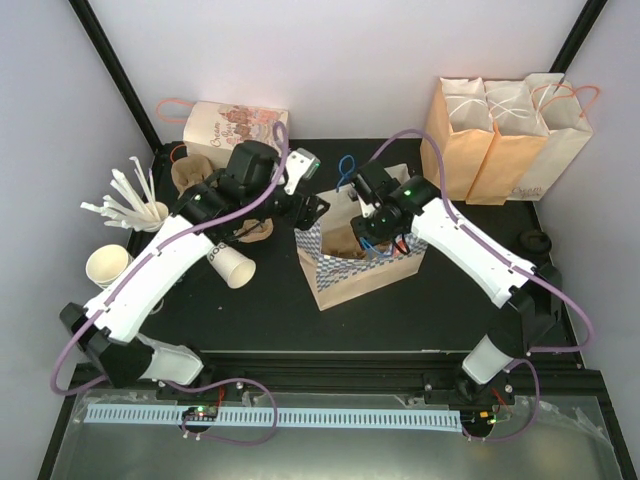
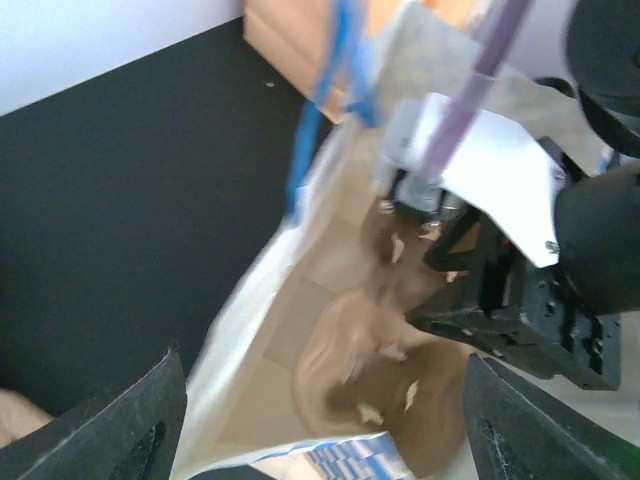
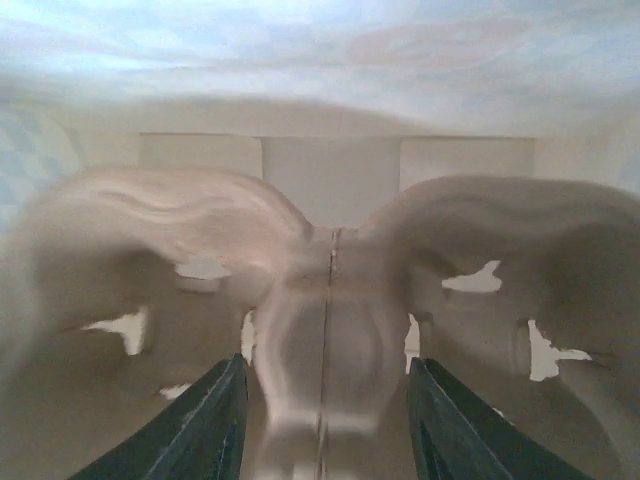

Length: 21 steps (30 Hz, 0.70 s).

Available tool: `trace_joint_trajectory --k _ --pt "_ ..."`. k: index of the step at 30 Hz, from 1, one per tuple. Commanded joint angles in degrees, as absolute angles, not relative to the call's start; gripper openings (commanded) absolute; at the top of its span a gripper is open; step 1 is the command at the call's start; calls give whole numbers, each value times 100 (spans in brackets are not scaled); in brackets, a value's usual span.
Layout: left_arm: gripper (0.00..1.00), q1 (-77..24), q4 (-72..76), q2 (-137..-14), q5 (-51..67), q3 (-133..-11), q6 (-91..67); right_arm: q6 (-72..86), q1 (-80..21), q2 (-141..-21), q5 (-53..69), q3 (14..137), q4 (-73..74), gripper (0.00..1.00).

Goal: Pack the takeout coffee

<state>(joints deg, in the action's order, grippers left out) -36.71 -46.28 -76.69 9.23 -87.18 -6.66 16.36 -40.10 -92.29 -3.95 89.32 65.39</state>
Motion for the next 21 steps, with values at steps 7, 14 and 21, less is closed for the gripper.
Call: trace_joint_trajectory --k 7,14,21 --pt "75 -4184 -3321 -7110 3304 -7937 482 1447 -4045 -9541 -166 9694 6828 47" --pt "78 -4279 -2523 -6806 3824 -7309 278 1425 -4044 -9691 -127 10002 7029 47" --pt "78 -4524 -2462 -6875 3034 -7421 289 1419 -4039 -9713 -22 10016 7040 47"
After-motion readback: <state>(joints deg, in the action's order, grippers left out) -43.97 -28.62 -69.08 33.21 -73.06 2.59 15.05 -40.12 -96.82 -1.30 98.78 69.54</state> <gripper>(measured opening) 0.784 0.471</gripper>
